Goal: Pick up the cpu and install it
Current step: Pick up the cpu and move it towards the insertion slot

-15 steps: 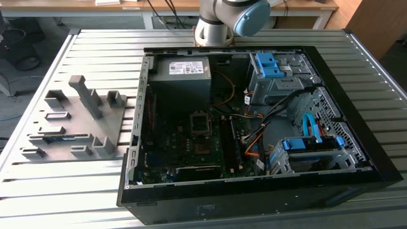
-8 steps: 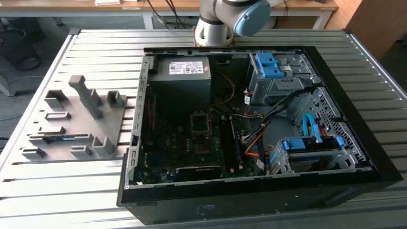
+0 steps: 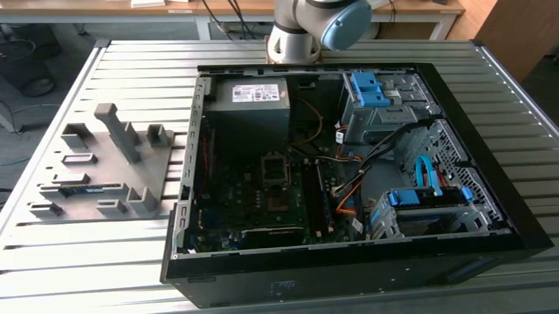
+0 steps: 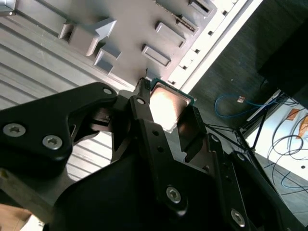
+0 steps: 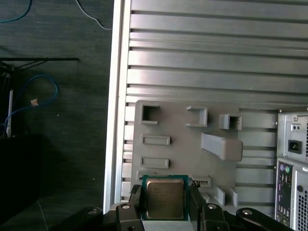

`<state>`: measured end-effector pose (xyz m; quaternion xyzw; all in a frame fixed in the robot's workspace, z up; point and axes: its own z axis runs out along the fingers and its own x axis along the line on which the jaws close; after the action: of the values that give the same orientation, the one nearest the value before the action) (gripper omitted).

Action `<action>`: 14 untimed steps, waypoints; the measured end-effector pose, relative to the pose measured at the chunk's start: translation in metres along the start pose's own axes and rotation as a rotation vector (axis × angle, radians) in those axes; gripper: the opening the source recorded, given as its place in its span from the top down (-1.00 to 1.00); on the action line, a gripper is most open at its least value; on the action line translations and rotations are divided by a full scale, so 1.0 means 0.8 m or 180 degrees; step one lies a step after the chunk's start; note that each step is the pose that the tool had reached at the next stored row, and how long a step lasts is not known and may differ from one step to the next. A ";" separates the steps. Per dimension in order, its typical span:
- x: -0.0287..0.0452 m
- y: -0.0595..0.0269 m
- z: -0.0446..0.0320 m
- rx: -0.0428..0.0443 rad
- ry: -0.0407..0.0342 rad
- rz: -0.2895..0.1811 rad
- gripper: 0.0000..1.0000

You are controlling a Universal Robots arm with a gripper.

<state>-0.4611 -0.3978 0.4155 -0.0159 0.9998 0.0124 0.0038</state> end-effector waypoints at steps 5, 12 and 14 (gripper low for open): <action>-0.0265 -0.001 0.0005 0.0000 0.0002 0.0001 0.06; -0.0638 -0.002 0.0011 0.0000 0.0004 0.0001 0.06; -0.0736 -0.002 0.0010 0.0000 0.0005 0.0001 0.06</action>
<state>-0.4022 -0.3977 0.4151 -0.0159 0.9998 0.0124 0.0030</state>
